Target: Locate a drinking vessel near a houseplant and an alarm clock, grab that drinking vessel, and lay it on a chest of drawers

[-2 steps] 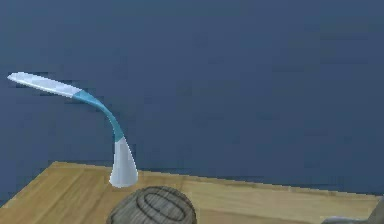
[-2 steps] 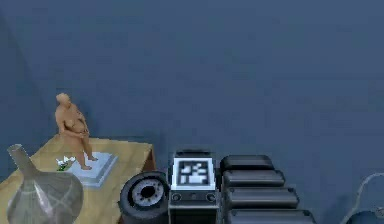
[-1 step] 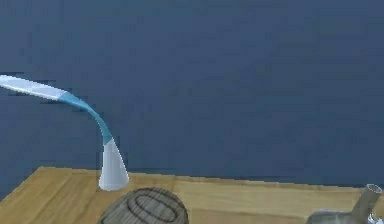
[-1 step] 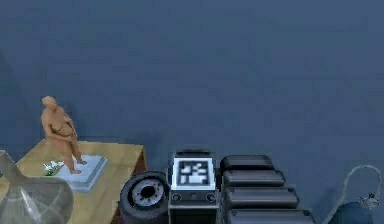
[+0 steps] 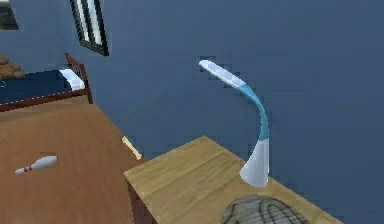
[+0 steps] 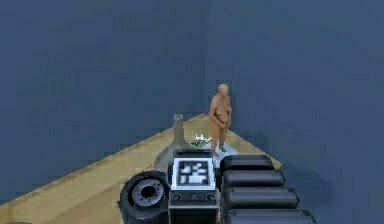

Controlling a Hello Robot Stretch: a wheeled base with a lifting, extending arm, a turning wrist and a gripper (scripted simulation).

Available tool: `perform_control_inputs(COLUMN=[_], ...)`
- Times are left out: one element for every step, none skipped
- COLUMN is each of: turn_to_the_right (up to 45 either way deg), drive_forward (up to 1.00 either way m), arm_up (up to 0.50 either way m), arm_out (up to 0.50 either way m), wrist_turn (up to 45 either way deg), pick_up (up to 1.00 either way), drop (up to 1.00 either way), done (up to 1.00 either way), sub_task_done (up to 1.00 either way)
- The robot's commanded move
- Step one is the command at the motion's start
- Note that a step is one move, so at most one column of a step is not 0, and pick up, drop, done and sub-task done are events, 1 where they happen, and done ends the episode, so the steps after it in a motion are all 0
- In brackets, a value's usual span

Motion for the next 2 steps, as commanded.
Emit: perform_control_inputs(turn_to_the_right=[-12.0,0.0], drive_forward=[0.0,0.0], arm_up=[0.0,0.0], arm_out=[0.0,0.18], wrist_turn=[0.0,0.0], pick_up=[0.0,0.0], drop=[0.0,0.0], done=[0.0,0.0], sub_task_done=[0.0,0.0])
